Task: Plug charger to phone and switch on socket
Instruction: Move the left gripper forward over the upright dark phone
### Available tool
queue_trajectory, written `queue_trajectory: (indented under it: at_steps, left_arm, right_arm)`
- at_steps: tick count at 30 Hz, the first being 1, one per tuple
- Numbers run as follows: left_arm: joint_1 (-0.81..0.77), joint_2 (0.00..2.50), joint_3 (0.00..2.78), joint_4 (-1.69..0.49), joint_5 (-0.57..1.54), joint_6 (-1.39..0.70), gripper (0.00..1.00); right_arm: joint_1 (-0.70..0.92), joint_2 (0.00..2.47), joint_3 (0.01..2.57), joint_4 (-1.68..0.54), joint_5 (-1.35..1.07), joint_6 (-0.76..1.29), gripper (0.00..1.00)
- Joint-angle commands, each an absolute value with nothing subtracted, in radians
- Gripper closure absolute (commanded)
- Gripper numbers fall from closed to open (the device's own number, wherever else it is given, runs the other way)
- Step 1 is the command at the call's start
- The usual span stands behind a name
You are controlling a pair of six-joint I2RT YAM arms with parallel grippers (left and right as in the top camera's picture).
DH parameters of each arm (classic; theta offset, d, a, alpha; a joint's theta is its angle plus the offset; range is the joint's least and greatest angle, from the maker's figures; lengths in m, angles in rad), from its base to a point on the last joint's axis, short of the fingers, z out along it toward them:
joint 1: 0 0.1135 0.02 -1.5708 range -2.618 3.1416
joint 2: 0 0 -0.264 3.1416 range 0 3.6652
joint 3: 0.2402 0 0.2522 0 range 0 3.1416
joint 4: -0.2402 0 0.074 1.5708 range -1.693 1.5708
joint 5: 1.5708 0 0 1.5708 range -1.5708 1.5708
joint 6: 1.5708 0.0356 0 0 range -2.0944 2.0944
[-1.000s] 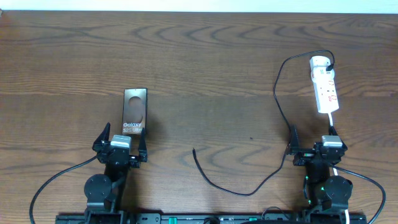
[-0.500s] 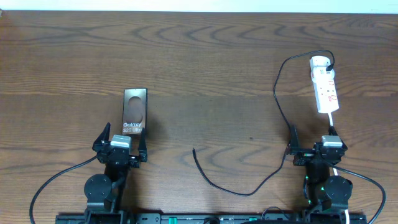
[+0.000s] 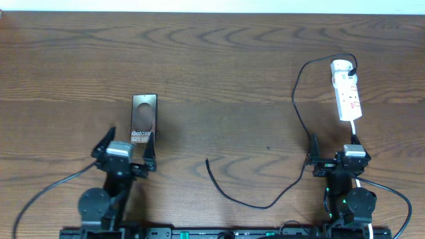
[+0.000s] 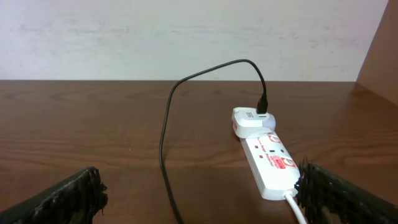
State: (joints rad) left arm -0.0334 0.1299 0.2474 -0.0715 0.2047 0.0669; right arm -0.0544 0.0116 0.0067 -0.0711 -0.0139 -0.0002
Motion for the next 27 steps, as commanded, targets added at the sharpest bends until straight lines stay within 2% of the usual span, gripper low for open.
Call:
queue_trajectory:
  at_steps: [1, 11, 14, 18, 19, 20, 21, 22, 24, 27]
  left_arm:
    - [-0.02, 0.346, 0.49, -0.159, 0.19, 0.025, 0.12]
    - [0.026, 1.259, 1.363, -0.776, 0.266, 0.032, 0.12]
    - [0.026, 1.498, 1.463, -0.823, 0.314, 0.031, 0.12]
    - [0.025, 1.644, 1.463, -0.835, 0.314, 0.031, 0.13]
    - [0.025, 1.671, 1.463, -0.845, 0.314, 0.031, 0.24]
    - [0.025, 1.719, 1.463, -0.859, 0.314, 0.032, 0.6]
    - [0.025, 1.736, 1.463, -0.86, 0.314, 0.032, 0.76]
    - [0.025, 1.76, 1.463, -0.859, 0.314, 0.032, 0.8]
    - [0.025, 1.793, 1.463, -0.855, 0.314, 0.032, 0.02]
    - [0.025, 1.809, 1.463, -0.86, 0.314, 0.032, 0.02]
  right_arm:
    - [-0.058, 0.007, 0.006, -0.075, -0.01, 0.007, 0.01]
    - [-0.058, 0.007, 0.006, -0.075, -0.01, 0.007, 0.01]
    - [-0.058, 0.007, 0.006, -0.075, -0.01, 0.007, 0.01]
    - [-0.058, 0.007, 0.006, -0.075, -0.01, 0.007, 0.01]
    - [-0.058, 0.007, 0.006, -0.075, -0.01, 0.007, 0.01]
    - [-0.058, 0.007, 0.006, -0.075, -0.01, 0.007, 0.01]
    - [-0.058, 0.007, 0.006, -0.075, -0.01, 0.007, 0.01]
    - [-0.058, 0.007, 0.006, -0.075, -0.01, 0.007, 0.01]
    - [-0.058, 0.007, 0.006, -0.075, -0.01, 0.007, 0.01]
    - [-0.058, 0.007, 0.006, -0.075, -0.01, 0.007, 0.01]
